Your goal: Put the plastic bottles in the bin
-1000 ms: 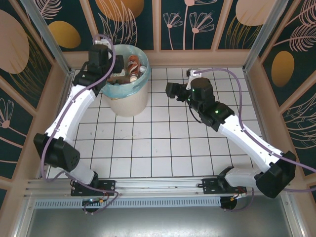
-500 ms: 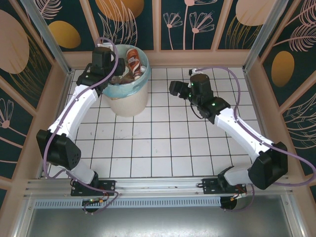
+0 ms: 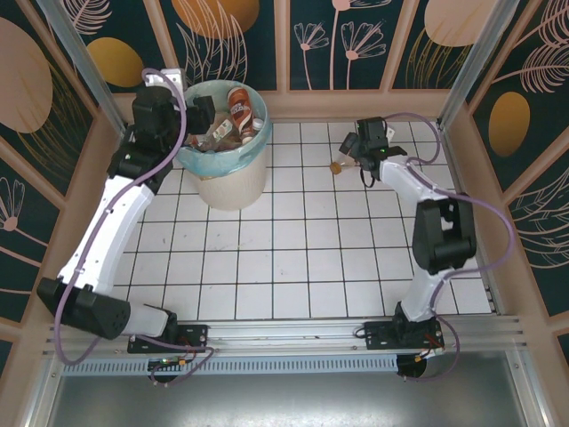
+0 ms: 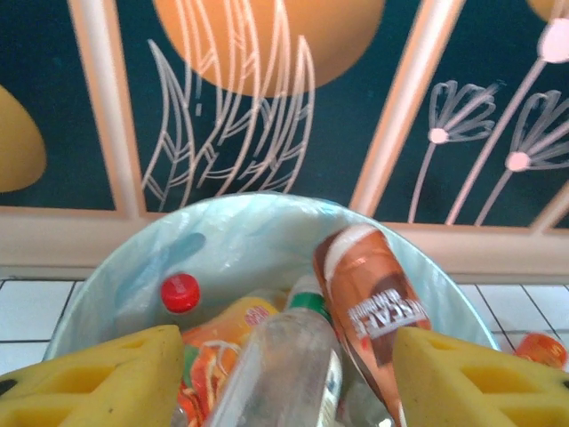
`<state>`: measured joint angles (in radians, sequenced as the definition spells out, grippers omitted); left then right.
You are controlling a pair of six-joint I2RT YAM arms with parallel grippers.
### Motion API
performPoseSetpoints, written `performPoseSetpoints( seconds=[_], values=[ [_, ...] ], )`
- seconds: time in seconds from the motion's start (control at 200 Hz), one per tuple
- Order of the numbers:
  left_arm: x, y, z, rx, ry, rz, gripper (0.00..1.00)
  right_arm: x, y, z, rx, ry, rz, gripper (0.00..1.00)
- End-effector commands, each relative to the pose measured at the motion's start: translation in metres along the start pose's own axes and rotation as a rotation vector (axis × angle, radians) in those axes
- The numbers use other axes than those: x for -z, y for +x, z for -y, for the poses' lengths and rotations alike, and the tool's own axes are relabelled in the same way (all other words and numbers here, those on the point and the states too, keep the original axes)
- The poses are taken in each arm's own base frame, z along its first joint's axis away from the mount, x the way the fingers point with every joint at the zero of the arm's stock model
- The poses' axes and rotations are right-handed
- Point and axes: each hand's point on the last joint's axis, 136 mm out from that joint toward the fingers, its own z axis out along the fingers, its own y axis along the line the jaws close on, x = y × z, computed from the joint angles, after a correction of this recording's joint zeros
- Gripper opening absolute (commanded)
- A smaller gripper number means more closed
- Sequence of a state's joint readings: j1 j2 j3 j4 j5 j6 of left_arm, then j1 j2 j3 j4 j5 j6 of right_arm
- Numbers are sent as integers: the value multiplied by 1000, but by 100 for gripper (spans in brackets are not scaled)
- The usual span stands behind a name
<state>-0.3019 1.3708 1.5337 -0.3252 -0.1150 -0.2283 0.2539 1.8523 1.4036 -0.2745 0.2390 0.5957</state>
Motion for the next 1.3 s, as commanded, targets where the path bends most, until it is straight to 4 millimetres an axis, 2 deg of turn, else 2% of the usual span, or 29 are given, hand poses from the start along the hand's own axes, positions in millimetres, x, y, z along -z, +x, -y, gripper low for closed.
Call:
performPoseSetpoints(
  seconds=[0.0,0.115,0.18,0.305,0.425,0.565,0.726,0.841,0.961,0.996,1.086,1.161,1.291],
  values=[
    [24,-11,32,-64,205,80,67,-22,-6,4,-63,61,2,95],
    [50,-2,59,-127,391,109,69,-51,1,-6,-90,19,-35,95],
    [62,1,68,-145,456,118,70,-66,6,-8,-116,1,-59,95],
    [75,2,70,-163,482,144,70,-91,10,-8,-134,2,-83,95],
    [76,4,66,-171,458,154,71,-112,18,-5,-125,14,-125,92],
    [76,6,64,-171,452,148,71,-126,32,-5,-111,-28,-195,81],
    [76,4,61,-130,431,148,70,-115,41,3,-99,-37,-219,64],
    [77,-4,60,-76,423,155,70,-80,37,-9,-75,-131,-199,55],
    [80,3,83,-48,569,96,75,-22,28,-32,-31,-296,-143,50],
    [80,5,88,-26,603,78,76,2,22,-40,-22,-353,-112,49],
    [81,8,100,24,685,47,79,58,20,-57,8,-513,-66,48],
    [84,11,109,56,758,23,80,103,30,-73,65,-690,-60,47],
    [91,23,129,78,907,-47,83,197,43,-102,173,-1016,1,42]
  ],
)
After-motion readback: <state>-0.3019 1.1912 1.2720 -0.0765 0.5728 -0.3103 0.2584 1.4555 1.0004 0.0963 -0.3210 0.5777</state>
